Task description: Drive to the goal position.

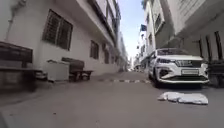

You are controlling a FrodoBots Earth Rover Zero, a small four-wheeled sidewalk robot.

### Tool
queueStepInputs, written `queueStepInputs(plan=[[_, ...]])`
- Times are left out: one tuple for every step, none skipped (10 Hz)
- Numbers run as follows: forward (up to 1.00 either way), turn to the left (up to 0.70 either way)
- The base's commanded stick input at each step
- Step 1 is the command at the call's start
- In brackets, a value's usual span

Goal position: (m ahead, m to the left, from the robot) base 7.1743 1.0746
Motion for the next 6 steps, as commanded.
queueStepInputs(plan=[[1.0, 0.01], [1.0, -0.01], [1.0, -0.06], [1.0, -0.1], [1.0, -0.14], [1.0, -0.19]])
